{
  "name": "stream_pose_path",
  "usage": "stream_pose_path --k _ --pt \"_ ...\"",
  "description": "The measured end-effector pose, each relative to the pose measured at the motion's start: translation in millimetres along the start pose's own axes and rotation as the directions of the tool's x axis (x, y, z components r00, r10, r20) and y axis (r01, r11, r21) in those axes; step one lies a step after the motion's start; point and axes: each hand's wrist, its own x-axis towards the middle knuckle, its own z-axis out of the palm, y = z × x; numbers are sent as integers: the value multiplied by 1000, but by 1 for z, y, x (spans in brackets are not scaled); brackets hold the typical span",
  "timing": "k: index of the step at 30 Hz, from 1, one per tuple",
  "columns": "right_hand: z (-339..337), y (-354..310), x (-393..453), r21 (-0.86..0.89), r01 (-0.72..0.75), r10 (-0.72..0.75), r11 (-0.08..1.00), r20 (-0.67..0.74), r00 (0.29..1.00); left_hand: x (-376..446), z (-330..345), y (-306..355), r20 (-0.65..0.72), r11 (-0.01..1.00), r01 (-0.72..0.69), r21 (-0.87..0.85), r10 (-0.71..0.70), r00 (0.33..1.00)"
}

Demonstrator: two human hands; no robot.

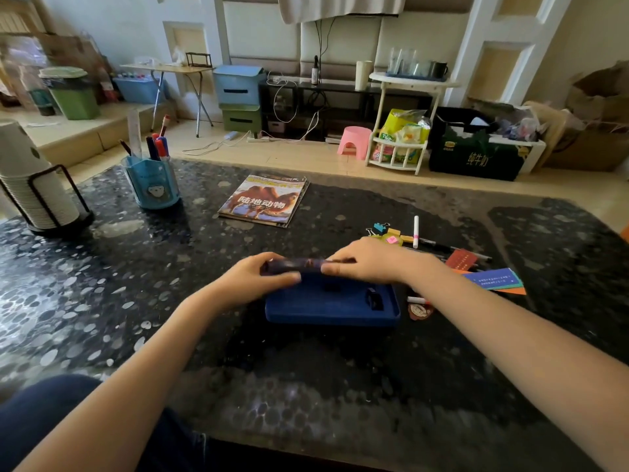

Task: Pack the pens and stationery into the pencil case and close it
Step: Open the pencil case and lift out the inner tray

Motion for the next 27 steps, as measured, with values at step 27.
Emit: stream_pose_path --k 27 --pt "75 -13 -28 -33 85 -91 996 -368 925 -4 12 -8 153 855 -171 490 109 982"
